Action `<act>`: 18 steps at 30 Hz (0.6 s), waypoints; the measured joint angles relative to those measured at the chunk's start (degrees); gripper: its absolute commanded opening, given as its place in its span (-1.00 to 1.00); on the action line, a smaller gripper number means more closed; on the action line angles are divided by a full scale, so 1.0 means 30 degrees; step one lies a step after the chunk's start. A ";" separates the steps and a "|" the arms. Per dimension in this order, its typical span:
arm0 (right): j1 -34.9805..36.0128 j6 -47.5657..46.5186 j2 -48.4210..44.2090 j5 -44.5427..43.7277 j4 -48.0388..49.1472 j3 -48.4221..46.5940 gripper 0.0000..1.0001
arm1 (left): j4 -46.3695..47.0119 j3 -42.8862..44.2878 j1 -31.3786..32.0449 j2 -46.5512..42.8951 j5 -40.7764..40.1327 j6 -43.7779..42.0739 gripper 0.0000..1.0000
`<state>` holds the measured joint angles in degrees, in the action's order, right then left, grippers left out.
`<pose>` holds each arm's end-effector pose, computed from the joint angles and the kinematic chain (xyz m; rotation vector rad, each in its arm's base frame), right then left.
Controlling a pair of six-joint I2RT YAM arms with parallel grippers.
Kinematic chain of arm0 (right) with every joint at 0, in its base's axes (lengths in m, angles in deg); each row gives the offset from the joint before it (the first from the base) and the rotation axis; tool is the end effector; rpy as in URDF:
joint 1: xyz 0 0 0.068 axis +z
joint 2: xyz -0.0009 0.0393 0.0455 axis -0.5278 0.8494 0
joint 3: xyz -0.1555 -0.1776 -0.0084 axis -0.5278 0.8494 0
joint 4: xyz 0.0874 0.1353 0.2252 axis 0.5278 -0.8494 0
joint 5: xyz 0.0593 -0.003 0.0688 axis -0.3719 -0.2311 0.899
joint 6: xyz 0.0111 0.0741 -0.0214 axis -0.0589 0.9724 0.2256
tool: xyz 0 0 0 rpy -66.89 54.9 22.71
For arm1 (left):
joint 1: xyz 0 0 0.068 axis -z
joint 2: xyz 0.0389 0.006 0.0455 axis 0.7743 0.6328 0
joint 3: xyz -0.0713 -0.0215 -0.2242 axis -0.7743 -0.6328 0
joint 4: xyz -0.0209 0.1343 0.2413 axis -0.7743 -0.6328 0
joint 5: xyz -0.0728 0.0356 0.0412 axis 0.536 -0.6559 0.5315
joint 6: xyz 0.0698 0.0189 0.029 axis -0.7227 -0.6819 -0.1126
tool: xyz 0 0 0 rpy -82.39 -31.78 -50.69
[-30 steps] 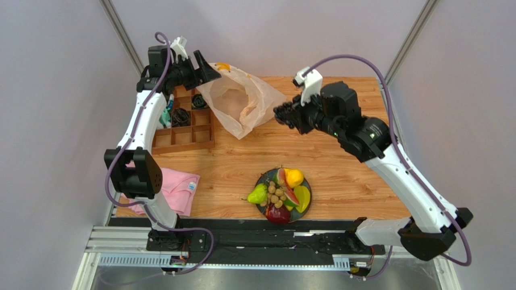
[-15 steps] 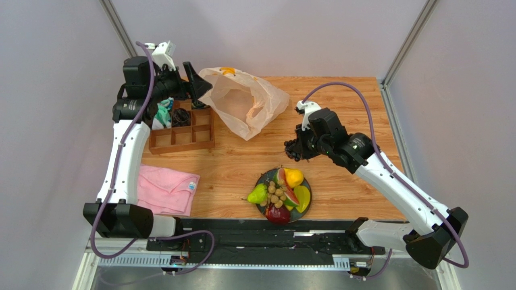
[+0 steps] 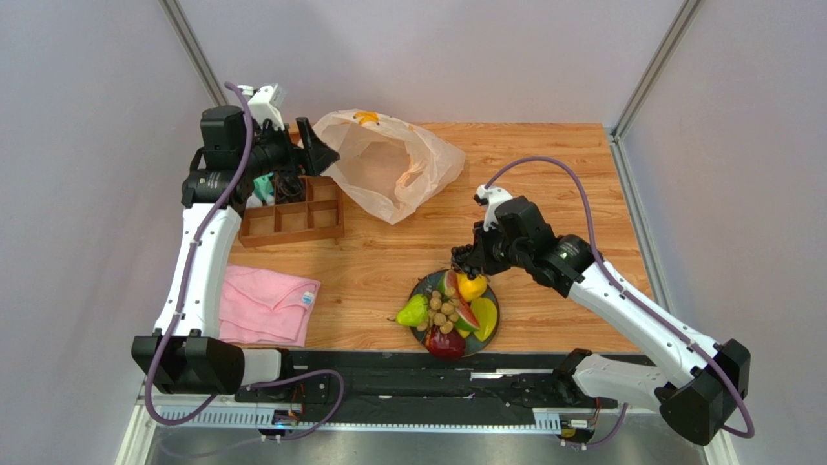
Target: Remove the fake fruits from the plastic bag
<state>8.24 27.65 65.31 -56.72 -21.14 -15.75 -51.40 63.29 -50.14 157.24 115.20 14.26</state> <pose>0.2153 0.1848 0.2515 -0.4942 2.3643 0.5264 0.3273 -0.0395 0.3803 0.1491 1.9731 -0.7297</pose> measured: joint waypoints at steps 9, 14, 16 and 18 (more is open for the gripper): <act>0.0503 0.0109 -0.1741 0.0750 0.1013 0.2667 -1.00 | 0.0117 -0.0721 -0.0423 -0.0743 0.0401 -0.0044 0.88; 0.0503 0.0124 -0.1902 0.1501 0.1617 0.3599 -1.00 | 0.0117 -0.0823 -0.0430 -0.0743 0.0561 0.0015 0.86; 0.0503 0.0138 -0.1923 0.1770 0.1625 0.3861 -1.00 | 0.0124 -0.0823 -0.0430 -0.0743 0.0678 0.0022 0.86; 0.0503 0.0189 -0.1989 0.2062 0.1559 0.4036 -1.00 | 0.0131 -0.0831 -0.0430 -0.0743 0.0743 0.0029 0.87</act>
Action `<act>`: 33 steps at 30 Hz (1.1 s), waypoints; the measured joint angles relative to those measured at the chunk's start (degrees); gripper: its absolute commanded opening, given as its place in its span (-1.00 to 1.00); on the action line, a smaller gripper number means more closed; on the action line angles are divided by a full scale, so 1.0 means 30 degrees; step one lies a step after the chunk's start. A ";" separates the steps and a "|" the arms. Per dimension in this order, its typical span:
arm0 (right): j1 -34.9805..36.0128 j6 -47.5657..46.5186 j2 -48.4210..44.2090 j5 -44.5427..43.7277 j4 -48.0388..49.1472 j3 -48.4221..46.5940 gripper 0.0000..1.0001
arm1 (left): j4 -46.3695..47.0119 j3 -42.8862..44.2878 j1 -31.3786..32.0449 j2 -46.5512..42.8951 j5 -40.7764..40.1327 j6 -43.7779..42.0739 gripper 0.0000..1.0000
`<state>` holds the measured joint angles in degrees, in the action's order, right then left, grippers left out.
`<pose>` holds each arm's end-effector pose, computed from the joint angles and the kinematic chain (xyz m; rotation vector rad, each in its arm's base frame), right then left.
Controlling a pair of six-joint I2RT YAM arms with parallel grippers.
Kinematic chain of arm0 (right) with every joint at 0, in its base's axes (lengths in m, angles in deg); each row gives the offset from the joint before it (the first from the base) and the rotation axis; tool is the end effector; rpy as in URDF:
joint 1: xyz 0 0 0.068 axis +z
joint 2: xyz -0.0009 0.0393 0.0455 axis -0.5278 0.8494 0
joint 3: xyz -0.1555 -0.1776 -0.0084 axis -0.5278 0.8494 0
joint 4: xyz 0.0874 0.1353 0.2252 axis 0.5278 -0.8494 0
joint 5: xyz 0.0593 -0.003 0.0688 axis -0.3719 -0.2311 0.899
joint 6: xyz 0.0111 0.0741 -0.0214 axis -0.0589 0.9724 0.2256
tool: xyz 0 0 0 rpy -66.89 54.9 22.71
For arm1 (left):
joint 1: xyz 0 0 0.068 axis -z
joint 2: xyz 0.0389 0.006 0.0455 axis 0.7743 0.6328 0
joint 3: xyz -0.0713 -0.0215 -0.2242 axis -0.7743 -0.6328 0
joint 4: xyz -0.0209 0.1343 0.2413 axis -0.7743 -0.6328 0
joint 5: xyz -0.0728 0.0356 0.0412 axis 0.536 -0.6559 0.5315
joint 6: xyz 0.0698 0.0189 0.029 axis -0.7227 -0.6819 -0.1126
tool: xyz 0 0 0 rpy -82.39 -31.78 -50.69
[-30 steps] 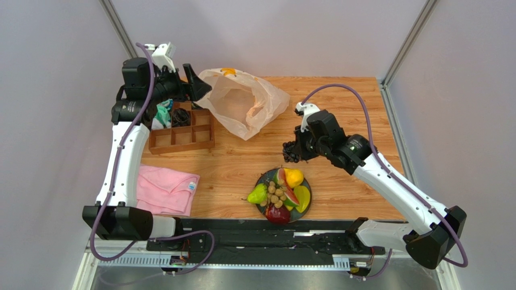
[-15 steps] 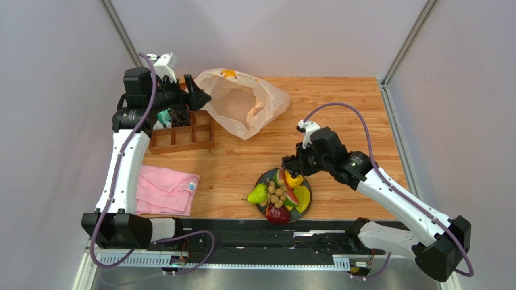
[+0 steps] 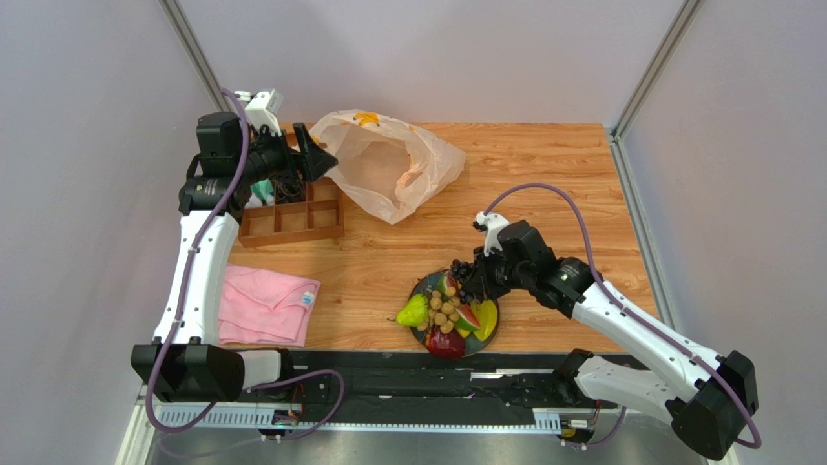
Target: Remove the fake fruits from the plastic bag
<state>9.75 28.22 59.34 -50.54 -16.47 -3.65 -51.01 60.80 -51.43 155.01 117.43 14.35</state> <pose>0.1897 0.1817 0.2092 -0.5770 2.4026 0.6517 0.3190 -0.0344 0.3775 0.1524 1.9659 -0.7538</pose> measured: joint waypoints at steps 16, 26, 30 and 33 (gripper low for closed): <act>0.0036 0.0226 -0.0321 0.2419 -0.1144 0.0510 -0.16 | 0.0415 -0.0095 0.0000 0.0663 0.0138 0.0000 0.86; -0.0299 -0.0714 -0.0255 0.1406 -0.3009 -0.1122 0.07 | 0.0430 -0.0102 0.0000 0.1384 0.0131 0.0000 0.88; -0.1129 -0.1217 0.0117 0.0794 -0.3949 -0.2521 0.25 | 0.0415 -0.0102 0.0000 0.1384 0.0073 -0.0029 0.94; -0.1938 -0.1457 0.0554 0.0321 -0.4386 -0.3322 0.57 | 0.0415 -0.0109 0.0000 0.1362 -0.0051 -0.0146 0.96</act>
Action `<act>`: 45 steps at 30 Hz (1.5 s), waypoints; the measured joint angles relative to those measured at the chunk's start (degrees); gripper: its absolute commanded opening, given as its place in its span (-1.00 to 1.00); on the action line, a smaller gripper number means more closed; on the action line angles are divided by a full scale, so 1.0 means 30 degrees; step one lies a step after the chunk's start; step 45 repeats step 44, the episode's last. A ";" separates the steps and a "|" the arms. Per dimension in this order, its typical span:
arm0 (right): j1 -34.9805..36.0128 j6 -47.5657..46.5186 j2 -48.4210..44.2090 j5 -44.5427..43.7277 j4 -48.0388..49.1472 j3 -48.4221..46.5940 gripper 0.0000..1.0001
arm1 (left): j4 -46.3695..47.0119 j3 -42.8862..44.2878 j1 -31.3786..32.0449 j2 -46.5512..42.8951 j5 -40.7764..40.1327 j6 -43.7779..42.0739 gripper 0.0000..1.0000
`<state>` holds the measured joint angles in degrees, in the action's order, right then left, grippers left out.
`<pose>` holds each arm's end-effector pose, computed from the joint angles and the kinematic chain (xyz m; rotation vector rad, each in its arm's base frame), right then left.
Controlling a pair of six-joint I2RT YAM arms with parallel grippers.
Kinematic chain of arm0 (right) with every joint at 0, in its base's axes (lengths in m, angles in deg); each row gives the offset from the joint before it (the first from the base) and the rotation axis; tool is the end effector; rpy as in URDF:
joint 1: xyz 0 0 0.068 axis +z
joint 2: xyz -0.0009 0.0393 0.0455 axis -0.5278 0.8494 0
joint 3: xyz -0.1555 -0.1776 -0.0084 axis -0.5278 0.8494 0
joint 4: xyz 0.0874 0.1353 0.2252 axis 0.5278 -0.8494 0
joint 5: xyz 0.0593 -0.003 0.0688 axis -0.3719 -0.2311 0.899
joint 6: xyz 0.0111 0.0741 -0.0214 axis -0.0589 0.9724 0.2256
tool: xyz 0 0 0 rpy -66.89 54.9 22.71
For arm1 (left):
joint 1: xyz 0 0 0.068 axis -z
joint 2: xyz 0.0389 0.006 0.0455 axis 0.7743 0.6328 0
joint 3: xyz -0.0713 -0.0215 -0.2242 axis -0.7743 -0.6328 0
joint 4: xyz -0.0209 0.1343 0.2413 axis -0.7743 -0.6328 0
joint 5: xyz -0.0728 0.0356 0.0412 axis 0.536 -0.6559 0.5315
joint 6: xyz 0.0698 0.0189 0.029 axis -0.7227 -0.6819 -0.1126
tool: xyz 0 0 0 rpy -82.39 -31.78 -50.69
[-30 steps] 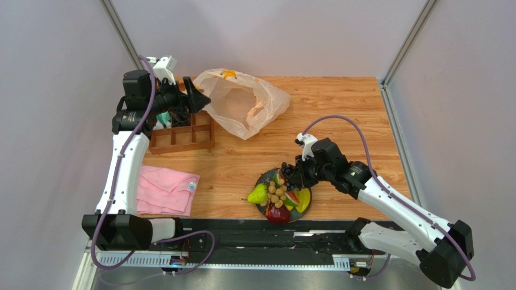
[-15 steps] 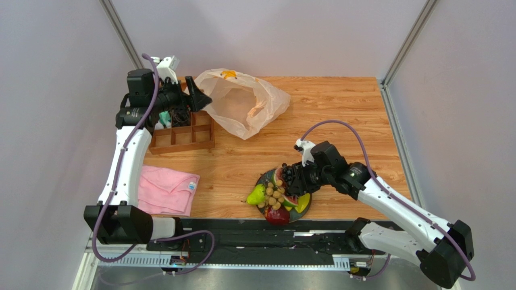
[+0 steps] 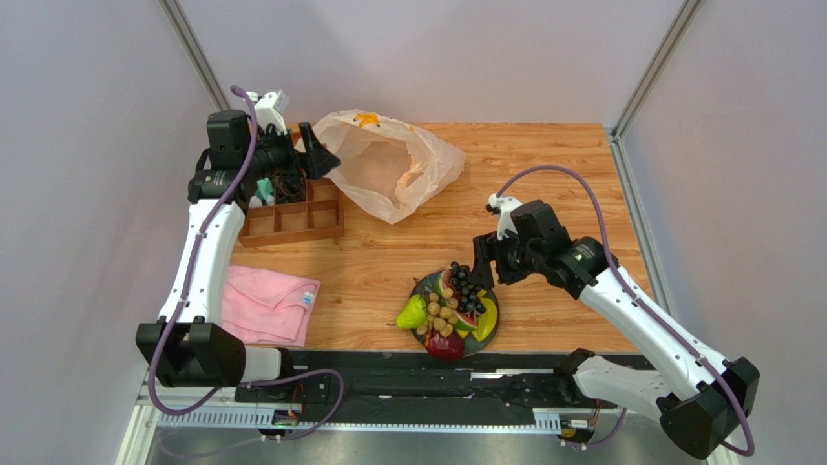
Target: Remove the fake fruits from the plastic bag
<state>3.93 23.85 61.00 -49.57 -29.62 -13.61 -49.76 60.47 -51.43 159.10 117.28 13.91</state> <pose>0.2007 0.1582 0.2436 -0.5590 2.4712 0.5638 0.3385 -0.0340 0.3559 0.1384 2.0167 -0.7585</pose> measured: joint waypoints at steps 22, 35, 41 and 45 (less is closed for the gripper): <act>-0.5268 -0.0918 0.0226 -0.5836 0.2259 -0.2331 1.00 | -0.1989 -0.5945 -0.0029 -0.6324 -0.3344 -0.3679 0.98; -0.5370 -0.1406 0.0831 -0.7045 0.1829 -0.2798 1.00 | -0.1093 -0.9260 -0.0452 -0.7191 -0.3009 -0.2208 0.98; -0.5370 -0.1304 0.0860 -0.6615 0.2696 -0.2761 1.00 | 0.0087 -0.9661 -0.0670 -0.7271 -0.2878 -0.1800 0.98; -0.5370 -0.1253 0.1100 -0.6331 0.2849 -0.2834 1.00 | 0.0175 -0.9989 -0.0903 -0.7380 -0.2659 -0.1625 0.98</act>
